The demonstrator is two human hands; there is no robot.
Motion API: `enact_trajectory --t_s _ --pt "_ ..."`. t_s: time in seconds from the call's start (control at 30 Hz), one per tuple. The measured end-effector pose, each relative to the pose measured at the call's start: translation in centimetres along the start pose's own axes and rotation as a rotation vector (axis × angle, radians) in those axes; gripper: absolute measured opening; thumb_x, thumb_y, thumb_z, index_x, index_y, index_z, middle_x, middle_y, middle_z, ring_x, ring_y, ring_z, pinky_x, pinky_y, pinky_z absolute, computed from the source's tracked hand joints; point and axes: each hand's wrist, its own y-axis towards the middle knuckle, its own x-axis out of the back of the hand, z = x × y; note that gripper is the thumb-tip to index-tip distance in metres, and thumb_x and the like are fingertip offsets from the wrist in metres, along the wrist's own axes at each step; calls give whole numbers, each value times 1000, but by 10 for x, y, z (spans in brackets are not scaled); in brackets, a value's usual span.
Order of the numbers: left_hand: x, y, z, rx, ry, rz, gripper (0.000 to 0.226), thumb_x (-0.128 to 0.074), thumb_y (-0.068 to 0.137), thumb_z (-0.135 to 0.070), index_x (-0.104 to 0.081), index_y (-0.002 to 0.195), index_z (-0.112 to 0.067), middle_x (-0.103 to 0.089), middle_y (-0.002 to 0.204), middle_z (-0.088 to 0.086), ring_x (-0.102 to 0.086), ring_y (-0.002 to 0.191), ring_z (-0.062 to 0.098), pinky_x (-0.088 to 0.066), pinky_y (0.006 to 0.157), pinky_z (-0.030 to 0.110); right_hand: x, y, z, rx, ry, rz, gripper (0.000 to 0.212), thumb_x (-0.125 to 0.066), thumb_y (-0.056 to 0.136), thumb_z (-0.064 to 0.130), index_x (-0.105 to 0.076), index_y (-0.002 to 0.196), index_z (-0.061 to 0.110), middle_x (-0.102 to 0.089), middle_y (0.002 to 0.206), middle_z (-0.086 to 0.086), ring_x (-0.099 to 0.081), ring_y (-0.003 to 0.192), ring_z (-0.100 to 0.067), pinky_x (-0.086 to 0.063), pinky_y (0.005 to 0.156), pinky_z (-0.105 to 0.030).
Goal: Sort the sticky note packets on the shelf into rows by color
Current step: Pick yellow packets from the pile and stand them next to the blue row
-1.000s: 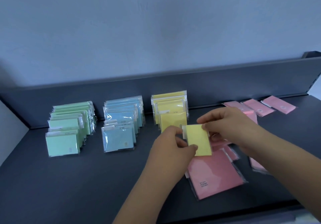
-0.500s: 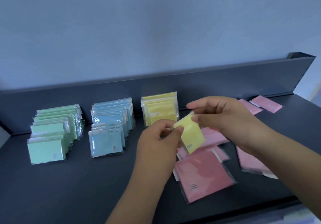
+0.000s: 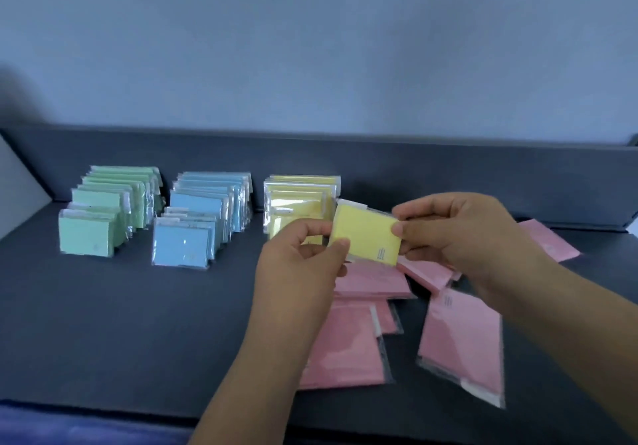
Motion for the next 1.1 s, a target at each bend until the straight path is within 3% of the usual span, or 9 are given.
enact_trajectory --t_s 0.1,0.23,0.37,0.47,0.6,0.7,0.8,0.93,1.1 --pt "-3 -8 1 -51 8 -99 11 -75 91 -22 -77 82 -28 -75 73 -6 -73 74 14 -60 72 33 1 0 -4 53 45 -28 20 -80 82 -4 -78 97 10 -79 78 -12 -79 75 -26 -63 67 -25" --pt "0 -10 -3 -148 167 -181 15 -72 92 -30 -79 79 -27 -73 73 -20 -63 63 -6 -47 63 21 -7 -2 -10 174 83 -62 21 -81 83 1 -81 96 18 -80 81 -4 -77 75 -19 -63 73 -25" --pt "13 2 -1 -186 231 -242 3 -76 90 -28 -77 91 -30 -68 68 -15 -59 61 -5 -44 59 12 -23 -1 -11 227 87 -38 21 -78 86 0 -81 97 18 -80 82 -1 -74 70 -13 -62 71 -21" --pt "23 10 2 -207 349 -267 8 -74 91 -26 -77 96 -31 -69 75 -12 -64 72 5 -54 71 27 -36 2 -12 216 24 -17 24 -73 89 -1 -80 95 21 -80 82 2 -76 73 -13 -61 71 -20" --pt "36 23 3 -305 675 -263 14 -63 93 -19 -74 94 -11 -73 86 6 -67 86 28 -57 78 45 -59 6 -12 170 -78 6 31 -68 88 -5 -78 83 25 -79 75 1 -78 75 -16 -61 74 -27" --pt "55 35 1 -272 710 -180 15 -60 94 -21 -72 95 -11 -72 89 4 -65 87 27 -55 78 45 -77 11 -11 131 -78 -40 29 -65 90 -5 -78 88 21 -79 77 -1 -78 80 -22 -63 74 -30" --pt "78 43 -1 -250 717 -15 20 -53 87 -9 -70 97 -13 -70 93 2 -64 89 26 -54 79 47 -100 12 -12 136 -230 -106 22 -69 86 13 -76 104 22 -79 84 5 -77 84 -19 -61 85 -40" --pt "99 53 3 -193 607 221 50 -39 66 -13 -70 105 -18 -70 99 -1 -67 91 26 -58 79 49 -125 4 -7 169 -490 -233 29 -70 87 23 -70 115 30 -71 93 15 -66 82 0 -48 71 -20" --pt "110 67 13 -197 651 409 18 -57 89 -18 -65 105 -21 -64 102 2 -63 87 23 -53 69 37 -153 -10 -13 118 -629 -318 38 -67 87 25 -65 125 26 -67 99 15 -64 96 -10 -48 80 -31"
